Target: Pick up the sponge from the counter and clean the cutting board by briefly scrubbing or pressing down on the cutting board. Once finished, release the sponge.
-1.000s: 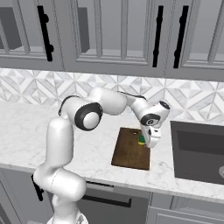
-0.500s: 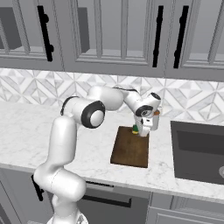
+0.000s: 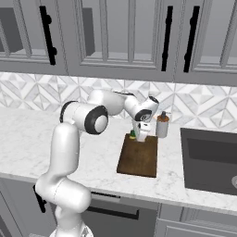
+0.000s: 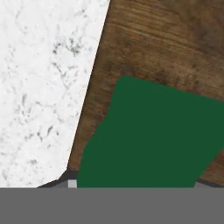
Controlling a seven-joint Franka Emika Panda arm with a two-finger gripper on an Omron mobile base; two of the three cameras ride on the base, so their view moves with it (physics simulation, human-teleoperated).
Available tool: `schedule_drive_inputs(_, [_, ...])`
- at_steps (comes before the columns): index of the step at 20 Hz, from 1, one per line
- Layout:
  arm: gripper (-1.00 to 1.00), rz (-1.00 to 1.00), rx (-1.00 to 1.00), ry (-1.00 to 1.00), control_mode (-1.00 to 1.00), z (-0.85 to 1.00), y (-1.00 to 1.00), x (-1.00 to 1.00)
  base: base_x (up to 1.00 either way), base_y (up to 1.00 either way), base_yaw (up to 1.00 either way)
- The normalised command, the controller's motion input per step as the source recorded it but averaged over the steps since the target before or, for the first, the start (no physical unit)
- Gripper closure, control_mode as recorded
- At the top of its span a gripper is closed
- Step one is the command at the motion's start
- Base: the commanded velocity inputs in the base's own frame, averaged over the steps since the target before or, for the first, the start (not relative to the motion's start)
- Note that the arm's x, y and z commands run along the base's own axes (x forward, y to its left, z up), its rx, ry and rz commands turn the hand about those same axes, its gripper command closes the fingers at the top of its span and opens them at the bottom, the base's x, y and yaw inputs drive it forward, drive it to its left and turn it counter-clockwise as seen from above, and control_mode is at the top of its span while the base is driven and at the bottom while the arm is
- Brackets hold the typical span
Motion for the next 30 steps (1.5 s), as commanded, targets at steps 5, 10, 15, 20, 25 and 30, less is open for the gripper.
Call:
schedule_drive_inputs(5, [1.0, 0.01, -0.02, 0.01, -1.0, -0.1, 0.77, -0.24, 0.0, 0.0, 0.0])
schedule_drive_inputs(10, [1.0, 0.01, -0.05, 0.12, -1.0, -0.2, 0.52, -0.45, 0.0, 0.0, 0.0])
schedule_drive_inputs(15, [1.0, 0.0, -0.04, 0.18, -1.0, -0.34, 0.06, -0.61, 0.0, 0.0, 0.0])
schedule_drive_inputs(20, [1.0, 0.02, -0.01, 0.18, -1.0, -0.37, 0.0, -0.77, 0.0, 0.0, 0.0])
schedule_drive_inputs(25, [1.0, 0.05, 0.0, 0.14, -1.0, -0.43, -0.07, -0.97, 0.0, 0.0, 0.0])
schedule_drive_inputs(30, [1.0, 0.05, 0.0, 0.13, -1.0, -0.53, -0.05, -1.0, 0.0, 0.0, 0.0])
